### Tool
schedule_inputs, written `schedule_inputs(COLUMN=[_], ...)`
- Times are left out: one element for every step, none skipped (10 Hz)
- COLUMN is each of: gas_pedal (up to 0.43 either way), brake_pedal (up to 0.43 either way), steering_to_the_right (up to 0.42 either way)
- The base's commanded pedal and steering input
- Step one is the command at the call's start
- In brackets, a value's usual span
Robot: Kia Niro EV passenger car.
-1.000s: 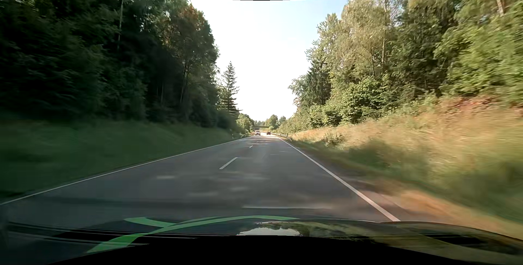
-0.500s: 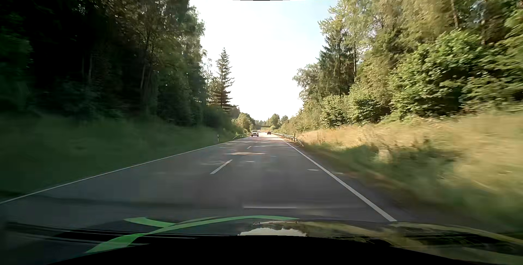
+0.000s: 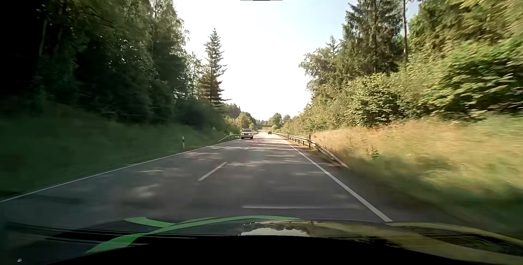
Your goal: Follow the waypoints while adhering to traffic rules and regulations
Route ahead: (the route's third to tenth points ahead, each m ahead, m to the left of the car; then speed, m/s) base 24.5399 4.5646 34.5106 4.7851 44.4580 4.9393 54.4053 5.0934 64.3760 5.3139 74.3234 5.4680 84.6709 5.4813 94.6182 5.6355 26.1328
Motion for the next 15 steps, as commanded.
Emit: schedule_inputs(gas_pedal=[0.197,0.197,0.197,0.189,0.177,0.177,0.177,0.177,0.157,0.138,0.138,0.138,0.138,0.138,0.138], brake_pedal=[0.0,0.0,0.0,0.0,0.0,0.0,0.0,0.0,0.0,0.0,0.0,0.0,0.0,0.0,0.0], steering_to_the_right=[-0.004,-0.004,-0.004,-0.004,-0.004,-0.004,-0.004,-0.004,-0.004,-0.004,-0.003,-0.003,-0.003,-0.003,-0.003])
